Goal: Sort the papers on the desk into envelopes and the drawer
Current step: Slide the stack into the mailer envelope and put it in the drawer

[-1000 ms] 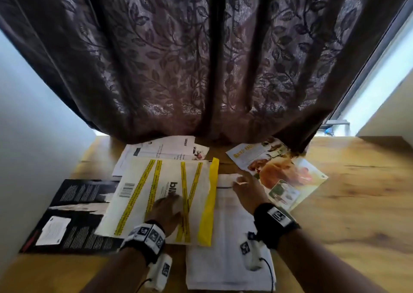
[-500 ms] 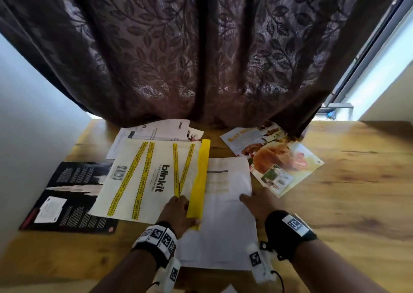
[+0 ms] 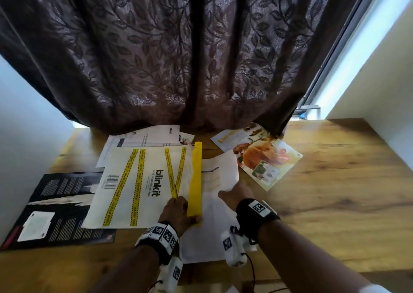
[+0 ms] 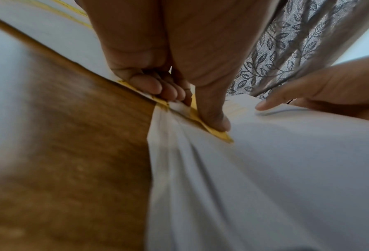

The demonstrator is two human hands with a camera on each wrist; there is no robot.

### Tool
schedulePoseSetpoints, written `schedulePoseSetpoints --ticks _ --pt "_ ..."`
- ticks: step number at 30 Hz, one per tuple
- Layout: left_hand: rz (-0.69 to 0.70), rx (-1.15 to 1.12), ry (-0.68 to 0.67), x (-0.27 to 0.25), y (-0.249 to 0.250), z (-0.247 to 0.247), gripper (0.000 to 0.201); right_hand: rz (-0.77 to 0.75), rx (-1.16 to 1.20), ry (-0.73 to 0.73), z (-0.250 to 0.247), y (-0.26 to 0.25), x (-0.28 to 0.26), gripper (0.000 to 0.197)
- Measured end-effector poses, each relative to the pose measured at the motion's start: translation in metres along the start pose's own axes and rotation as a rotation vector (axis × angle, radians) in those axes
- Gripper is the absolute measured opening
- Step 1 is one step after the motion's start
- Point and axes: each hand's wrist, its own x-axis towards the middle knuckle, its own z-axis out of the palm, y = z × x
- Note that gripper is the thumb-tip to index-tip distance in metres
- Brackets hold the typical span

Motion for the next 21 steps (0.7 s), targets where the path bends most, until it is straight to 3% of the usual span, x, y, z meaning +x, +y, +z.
schedulePoseSetpoints --ticks 5,9,13,16,18,21 --pt "0.051 -0.06 0.037 0.005 -0.007 0.0 0.049 -0.014 0.111 -0.036 0.0 0.008 0.003 0.051" --pt "0.054 -0.156 0.061 0.005 -0.005 -0.006 0.045 -0.213 0.13 0.118 -0.011 0.033 -0.006 0.047" --pt "-0.014 -0.178 0.022 0.001 -0.002 -0.008 0.038 -0.252 0.143 0.263 -0.051 0.062 -0.026 0.043" --pt "-0.007 -0.241 0.09 -0.003 0.007 -0.012 0.043 -0.329 0.167 0.341 -0.084 0.081 -0.035 0.038" --pt "0.075 -0.302 0.162 -0.005 0.021 -0.019 0.059 -0.42 0.22 0.378 -0.103 0.089 -0.041 0.035" --pt "0.243 -0.596 0.107 -0.009 0.065 -0.037 0.119 -0.575 0.336 0.409 -0.132 0.097 -0.054 0.027"
